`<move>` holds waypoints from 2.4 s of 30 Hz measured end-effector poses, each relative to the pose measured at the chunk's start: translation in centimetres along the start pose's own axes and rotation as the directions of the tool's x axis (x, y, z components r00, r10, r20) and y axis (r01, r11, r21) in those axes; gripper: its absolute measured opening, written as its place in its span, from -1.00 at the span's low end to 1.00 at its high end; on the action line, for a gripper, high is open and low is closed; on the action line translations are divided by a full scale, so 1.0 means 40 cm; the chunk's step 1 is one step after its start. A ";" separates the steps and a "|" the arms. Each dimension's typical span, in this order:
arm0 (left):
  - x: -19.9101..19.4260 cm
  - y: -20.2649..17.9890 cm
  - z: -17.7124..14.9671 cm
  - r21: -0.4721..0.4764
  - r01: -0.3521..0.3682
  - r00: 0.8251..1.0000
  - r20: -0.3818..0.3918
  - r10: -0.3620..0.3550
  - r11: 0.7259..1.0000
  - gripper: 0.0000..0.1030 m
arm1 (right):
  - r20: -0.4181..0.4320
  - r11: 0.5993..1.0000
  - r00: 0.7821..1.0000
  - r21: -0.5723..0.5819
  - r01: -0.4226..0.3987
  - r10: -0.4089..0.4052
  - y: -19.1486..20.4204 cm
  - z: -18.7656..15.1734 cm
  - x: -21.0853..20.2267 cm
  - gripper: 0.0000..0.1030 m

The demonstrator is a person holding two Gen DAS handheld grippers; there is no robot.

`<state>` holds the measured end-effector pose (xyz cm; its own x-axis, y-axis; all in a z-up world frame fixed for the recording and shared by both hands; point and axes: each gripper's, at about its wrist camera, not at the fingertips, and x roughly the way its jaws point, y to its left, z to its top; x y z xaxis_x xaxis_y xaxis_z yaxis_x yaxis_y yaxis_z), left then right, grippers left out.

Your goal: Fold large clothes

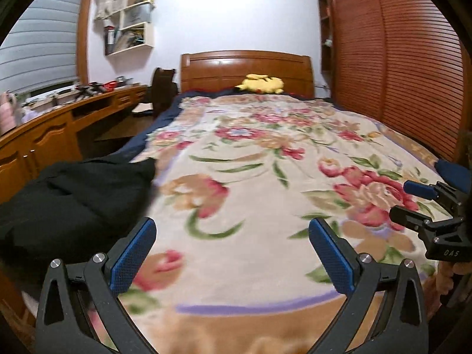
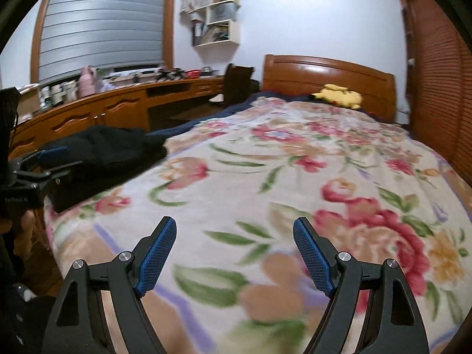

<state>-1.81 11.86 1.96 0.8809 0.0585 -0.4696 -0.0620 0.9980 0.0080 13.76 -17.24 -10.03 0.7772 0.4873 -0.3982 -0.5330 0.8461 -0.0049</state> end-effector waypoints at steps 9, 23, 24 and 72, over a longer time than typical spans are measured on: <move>0.050 -0.138 0.022 0.018 0.078 0.997 0.002 -0.078 0.997 1.00 | -0.001 0.993 0.995 0.065 0.098 -0.098 -0.083 -0.030 -0.058 0.61; 0.060 -0.245 -0.016 -0.007 0.120 0.991 0.053 -0.120 0.993 1.00 | 0.104 0.972 0.969 0.103 0.213 -0.223 -0.095 -0.112 -0.163 0.61; 0.060 -0.247 -0.018 -0.006 0.124 0.991 0.054 -0.123 0.992 1.00 | 0.105 0.971 0.969 0.110 0.213 -0.225 -0.097 -0.115 -0.167 0.61; 0.055 -0.268 -0.031 0.030 0.116 0.991 0.064 -0.118 0.993 1.00 | 0.107 0.970 0.970 0.138 0.201 -0.216 -0.133 -0.113 -0.160 0.61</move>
<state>0.22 1.25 -0.23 0.9105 -0.0585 -0.4094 0.0553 0.9983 -0.0198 10.10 -25.83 -11.63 0.9053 0.3133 -0.2869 -0.3148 0.9482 0.0423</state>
